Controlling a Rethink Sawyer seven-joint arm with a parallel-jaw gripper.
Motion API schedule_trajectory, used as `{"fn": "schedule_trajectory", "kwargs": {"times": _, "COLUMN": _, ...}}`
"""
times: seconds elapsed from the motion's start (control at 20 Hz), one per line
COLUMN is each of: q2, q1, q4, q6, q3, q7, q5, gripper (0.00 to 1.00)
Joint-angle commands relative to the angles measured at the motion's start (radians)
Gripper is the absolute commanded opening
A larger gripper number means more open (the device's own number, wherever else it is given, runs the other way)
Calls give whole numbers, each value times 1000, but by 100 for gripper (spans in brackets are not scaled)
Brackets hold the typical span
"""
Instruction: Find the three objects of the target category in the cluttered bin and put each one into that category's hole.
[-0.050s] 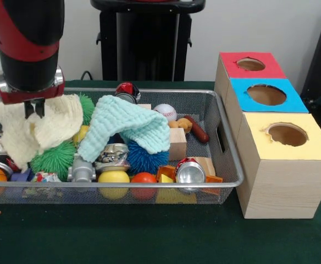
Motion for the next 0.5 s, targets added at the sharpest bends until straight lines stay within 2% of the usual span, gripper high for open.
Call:
{"fn": "schedule_trajectory", "kwargs": {"times": 0.05, "q2": -123, "q1": 23, "q4": 231, "q6": -84, "q3": 86, "q7": -135, "q5": 53, "gripper": 0}}
{"fn": "schedule_trajectory", "kwargs": {"times": 0.3, "q2": -147, "q1": 50, "q4": 280, "q6": -139, "q3": 75, "q7": -26, "q5": 75, "gripper": 0}}
{"fn": "schedule_trajectory", "kwargs": {"times": 0.5, "q2": -164, "q1": 61, "q4": 337, "q6": -206, "q3": 76, "q7": 84, "q5": 146, "gripper": 0}}
